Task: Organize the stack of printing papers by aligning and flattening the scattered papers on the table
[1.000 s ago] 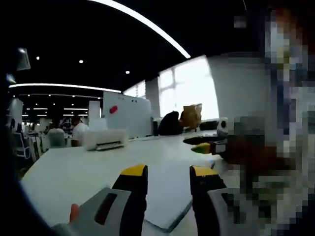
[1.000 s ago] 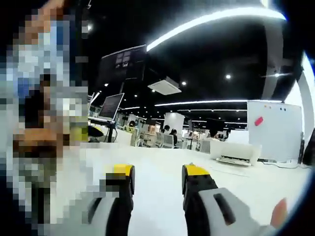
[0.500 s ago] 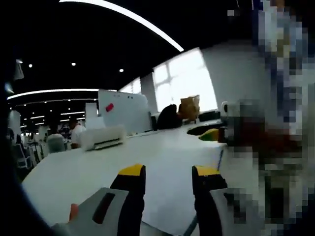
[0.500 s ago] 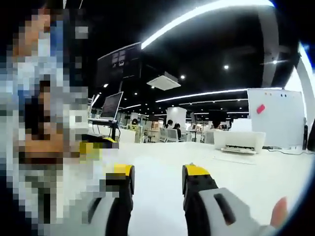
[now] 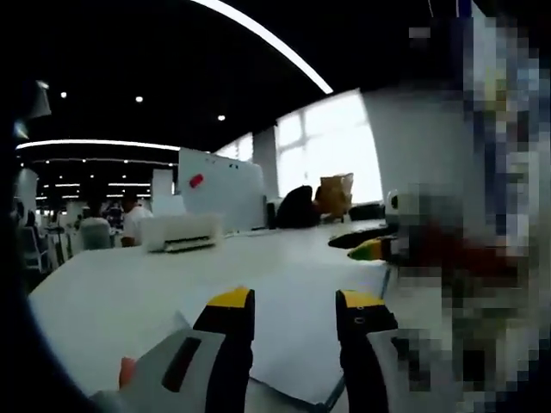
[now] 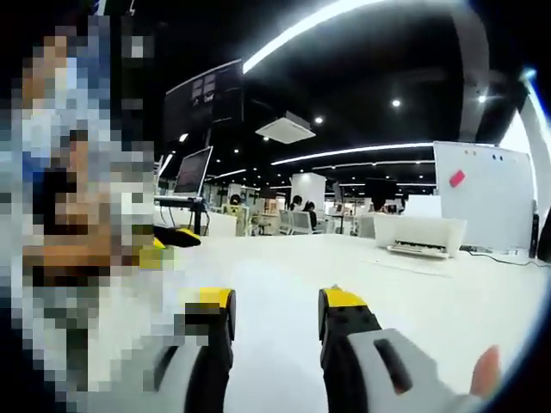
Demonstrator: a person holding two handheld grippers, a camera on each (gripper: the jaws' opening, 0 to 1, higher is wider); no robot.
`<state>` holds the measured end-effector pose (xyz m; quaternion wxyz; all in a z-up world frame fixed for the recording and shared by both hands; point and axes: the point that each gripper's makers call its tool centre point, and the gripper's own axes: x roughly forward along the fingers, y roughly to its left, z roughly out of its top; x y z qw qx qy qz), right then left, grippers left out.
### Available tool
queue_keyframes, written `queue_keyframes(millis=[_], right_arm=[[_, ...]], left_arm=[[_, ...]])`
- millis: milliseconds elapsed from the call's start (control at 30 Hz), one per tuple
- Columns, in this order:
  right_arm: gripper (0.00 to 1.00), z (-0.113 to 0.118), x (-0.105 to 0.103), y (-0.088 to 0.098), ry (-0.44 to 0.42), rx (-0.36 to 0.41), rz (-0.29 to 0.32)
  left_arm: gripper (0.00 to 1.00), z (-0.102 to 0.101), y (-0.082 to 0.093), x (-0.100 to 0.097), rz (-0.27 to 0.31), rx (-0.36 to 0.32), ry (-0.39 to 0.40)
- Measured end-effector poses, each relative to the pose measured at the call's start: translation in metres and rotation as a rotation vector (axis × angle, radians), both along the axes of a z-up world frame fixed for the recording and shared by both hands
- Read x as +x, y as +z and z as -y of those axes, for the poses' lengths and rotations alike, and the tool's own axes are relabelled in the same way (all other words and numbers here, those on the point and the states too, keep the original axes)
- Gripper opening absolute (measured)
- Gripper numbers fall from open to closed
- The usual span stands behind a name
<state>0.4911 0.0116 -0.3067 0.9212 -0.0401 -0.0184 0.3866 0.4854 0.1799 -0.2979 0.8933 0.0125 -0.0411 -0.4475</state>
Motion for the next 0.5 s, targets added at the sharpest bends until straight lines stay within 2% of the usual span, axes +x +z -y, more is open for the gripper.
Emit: queue_keyframes(millis=[133, 267, 400, 500], right_arm=[[0.34, -0.0015, -0.0008, 0.0031, 0.015, 0.024, -0.003], [0.36, 0.0038, 0.0032, 0.0062, -0.01, 0.051, -0.006], [0.49, 0.0045, 0.0053, 0.0059, -0.02, 0.046, -0.001], [0.53, 0.0046, 0.0057, 0.0057, -0.027, 0.04, 0.005]], left_arm=[[0.41, -0.0028, 0.0045, -0.0003, -0.008, -0.038, -0.011], [0.42, -0.0065, 0.0063, 0.0026, -0.015, -0.055, -0.002], [0.47, -0.0078, 0.0018, 0.0051, -0.03, -0.034, 0.006], [0.49, -0.0074, 0.0001, 0.0058, -0.023, -0.016, 0.013]])
